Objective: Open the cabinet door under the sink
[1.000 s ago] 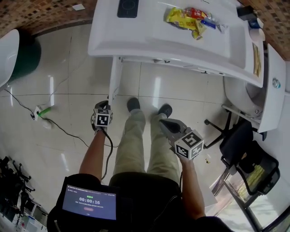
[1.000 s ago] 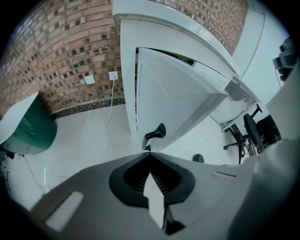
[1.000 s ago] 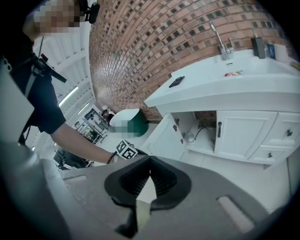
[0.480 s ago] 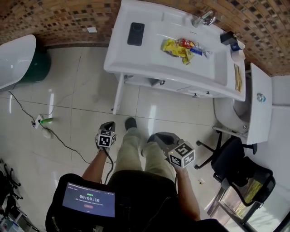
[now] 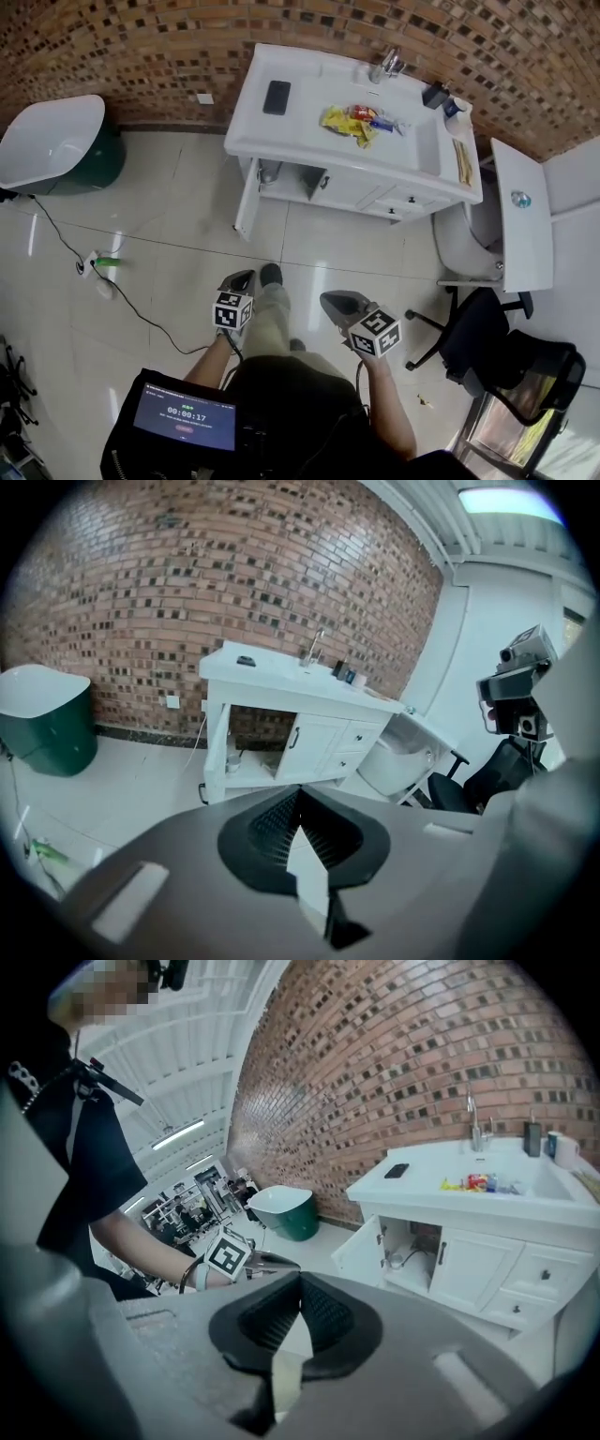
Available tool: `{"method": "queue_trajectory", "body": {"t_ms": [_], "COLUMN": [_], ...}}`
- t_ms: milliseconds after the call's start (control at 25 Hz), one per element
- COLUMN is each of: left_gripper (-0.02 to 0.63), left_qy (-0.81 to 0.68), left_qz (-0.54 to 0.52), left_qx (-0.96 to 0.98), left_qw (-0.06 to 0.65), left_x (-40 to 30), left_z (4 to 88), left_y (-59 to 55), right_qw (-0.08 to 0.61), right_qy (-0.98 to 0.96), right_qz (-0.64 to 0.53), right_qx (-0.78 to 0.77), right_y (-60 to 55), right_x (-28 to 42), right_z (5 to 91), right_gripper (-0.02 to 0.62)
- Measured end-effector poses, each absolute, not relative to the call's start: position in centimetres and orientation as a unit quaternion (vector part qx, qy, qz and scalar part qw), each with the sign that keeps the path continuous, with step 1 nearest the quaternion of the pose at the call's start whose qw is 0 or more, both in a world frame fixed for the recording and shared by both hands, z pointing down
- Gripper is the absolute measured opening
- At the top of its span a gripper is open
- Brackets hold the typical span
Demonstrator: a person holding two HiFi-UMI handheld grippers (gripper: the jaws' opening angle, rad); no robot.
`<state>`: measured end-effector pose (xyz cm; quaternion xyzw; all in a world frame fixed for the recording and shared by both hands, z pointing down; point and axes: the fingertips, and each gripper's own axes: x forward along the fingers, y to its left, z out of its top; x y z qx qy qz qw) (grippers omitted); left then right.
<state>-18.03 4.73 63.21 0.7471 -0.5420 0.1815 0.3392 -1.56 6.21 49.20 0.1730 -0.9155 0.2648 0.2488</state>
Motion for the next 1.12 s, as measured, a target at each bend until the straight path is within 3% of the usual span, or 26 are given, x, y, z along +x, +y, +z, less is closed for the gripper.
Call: {"method": "queue_trajectory", "body": {"t_ms": [600, 1120], "left_gripper": [0.015, 0.015], "left_qy": [-0.456, -0.351], "left_qz": [0.079, 0.087], "left_qx": [0.856, 0.921], "left_qw": [0.232, 0.145], "left_x": [-3.4, 3.7], "left_z": [43.6, 35.7], "left_y": [19.5, 26.5], "right_qw": [0.176, 0.134], "right_qy": [-0.913, -0.941], "right_qz": [0.246, 0.180], "right_qx": [0.273, 0.252], "right_y": [24.3, 27.5], "right_x": [10.7, 9.0], "right_z": [43.4, 38.5], "right_gripper": [-0.008, -0.008]}}
